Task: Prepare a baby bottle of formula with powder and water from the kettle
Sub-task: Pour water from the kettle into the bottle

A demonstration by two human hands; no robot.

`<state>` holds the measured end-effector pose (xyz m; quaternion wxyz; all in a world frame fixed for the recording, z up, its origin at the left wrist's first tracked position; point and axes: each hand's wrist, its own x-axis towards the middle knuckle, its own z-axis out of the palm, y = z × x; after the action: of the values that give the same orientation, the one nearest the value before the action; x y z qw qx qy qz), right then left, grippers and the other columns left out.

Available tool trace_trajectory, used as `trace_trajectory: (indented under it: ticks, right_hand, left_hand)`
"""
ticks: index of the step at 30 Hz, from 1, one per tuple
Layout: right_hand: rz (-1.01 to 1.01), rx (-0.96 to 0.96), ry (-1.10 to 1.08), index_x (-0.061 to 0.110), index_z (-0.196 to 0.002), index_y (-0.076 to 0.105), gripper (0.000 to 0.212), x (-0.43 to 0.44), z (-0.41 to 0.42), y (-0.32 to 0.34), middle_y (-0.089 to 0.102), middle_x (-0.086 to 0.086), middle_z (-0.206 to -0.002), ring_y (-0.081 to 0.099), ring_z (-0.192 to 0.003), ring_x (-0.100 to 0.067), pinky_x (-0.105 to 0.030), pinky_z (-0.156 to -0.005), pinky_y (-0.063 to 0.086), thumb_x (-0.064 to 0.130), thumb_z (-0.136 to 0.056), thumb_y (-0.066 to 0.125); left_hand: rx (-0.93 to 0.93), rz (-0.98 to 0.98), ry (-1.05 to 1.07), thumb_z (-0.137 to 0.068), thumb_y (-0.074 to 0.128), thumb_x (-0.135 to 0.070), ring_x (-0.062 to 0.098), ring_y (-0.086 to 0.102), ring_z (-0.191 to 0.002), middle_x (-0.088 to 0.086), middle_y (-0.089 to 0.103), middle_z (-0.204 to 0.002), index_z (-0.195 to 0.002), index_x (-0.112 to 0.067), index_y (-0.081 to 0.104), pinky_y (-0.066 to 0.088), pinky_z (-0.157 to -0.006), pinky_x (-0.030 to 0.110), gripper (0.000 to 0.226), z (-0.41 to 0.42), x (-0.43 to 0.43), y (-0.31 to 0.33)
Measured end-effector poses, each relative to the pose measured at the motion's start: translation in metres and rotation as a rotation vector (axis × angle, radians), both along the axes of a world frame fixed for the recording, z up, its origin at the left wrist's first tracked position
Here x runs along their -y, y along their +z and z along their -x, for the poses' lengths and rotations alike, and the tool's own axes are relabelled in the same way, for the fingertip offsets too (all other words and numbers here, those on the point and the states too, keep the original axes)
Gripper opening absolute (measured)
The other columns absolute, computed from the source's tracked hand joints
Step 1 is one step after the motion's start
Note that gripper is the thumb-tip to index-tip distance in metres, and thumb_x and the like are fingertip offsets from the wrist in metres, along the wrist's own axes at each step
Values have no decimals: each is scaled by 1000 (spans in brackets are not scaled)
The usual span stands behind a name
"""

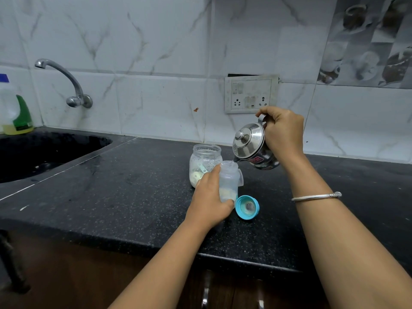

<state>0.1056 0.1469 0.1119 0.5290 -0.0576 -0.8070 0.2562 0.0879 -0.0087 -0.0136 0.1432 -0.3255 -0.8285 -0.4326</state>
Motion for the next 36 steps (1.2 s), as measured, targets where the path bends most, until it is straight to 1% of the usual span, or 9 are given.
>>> trace_trajectory:
  ticks: [6,9,17,21,24,29,31,34,36]
  right_hand:
    - [-1,3,1,9,-97,74,36,2,-2,0,74,-10,-95,65,-93,-21,-27,-82,48,-8,-80,47]
    - [-4,0,5,8,-97,74,37,3,-3,1,74,-10,-95,65,-93,-21,-26,-83,49,-8,-79,46]
    - [-17,-7,11,8,-98,74,33,3,-3,2,74,-12,-94,66,-92,-23,-31,-83,52,-5,-81,48]
    - [-23,-8,15,7,-98,74,32,4,-3,3,74,-12,-93,66,-92,-23,-30,-82,51,-5,-82,48]
    - [-22,-5,13,8,-98,74,33,4,-3,2,74,-12,-93,66,-91,-23,-29,-82,51,-5,-82,48]
    - [-24,-6,11,9,-97,74,34,5,-2,2,74,-11,-92,66,-89,-24,-35,-82,53,-5,-81,48]
    - [-22,-5,11,9,-97,74,35,5,-1,2,74,-11,-91,66,-89,-24,-36,-82,53,-6,-80,48]
    - [-21,-3,16,9,-96,74,32,5,-1,2,74,-12,-90,66,-89,-26,-38,-81,53,-5,-80,49]
    - [-16,-2,13,9,-95,74,34,5,-1,2,74,-12,-90,66,-89,-26,-37,-81,53,-6,-80,49]
  left_hand:
    - [-6,0,2,-76,66,-18,18,32,-132,4,37,-143,-147,-16,18,24,-101,20,85,1,0,-1]
    - [-8,-5,-2,-76,65,-17,18,33,-131,5,37,-142,-146,-15,19,23,-98,19,84,0,0,-1]
    - [4,-1,-2,-77,65,-17,19,32,-132,5,36,-143,-147,-16,17,23,-100,19,85,0,0,0]
    - [7,6,-2,-78,65,-18,19,31,-133,5,34,-145,-147,-15,17,23,-102,21,85,-1,1,0]
    - [7,1,-6,-78,66,-17,18,31,-133,4,34,-145,-147,-15,17,22,-100,19,85,-1,1,0]
    - [15,8,-5,-77,66,-18,19,31,-133,5,35,-144,-147,-15,17,26,-104,23,85,-1,1,1]
    - [15,-3,-6,-77,66,-18,19,33,-132,5,36,-143,-147,-16,18,26,-101,22,85,-2,1,0]
    - [-2,-18,-8,-77,66,-17,18,34,-130,5,39,-141,-146,-16,21,22,-94,14,82,-3,1,1]
    - [-7,-18,-10,-77,66,-17,17,33,-130,5,39,-141,-146,-16,21,20,-93,13,82,-3,2,1]
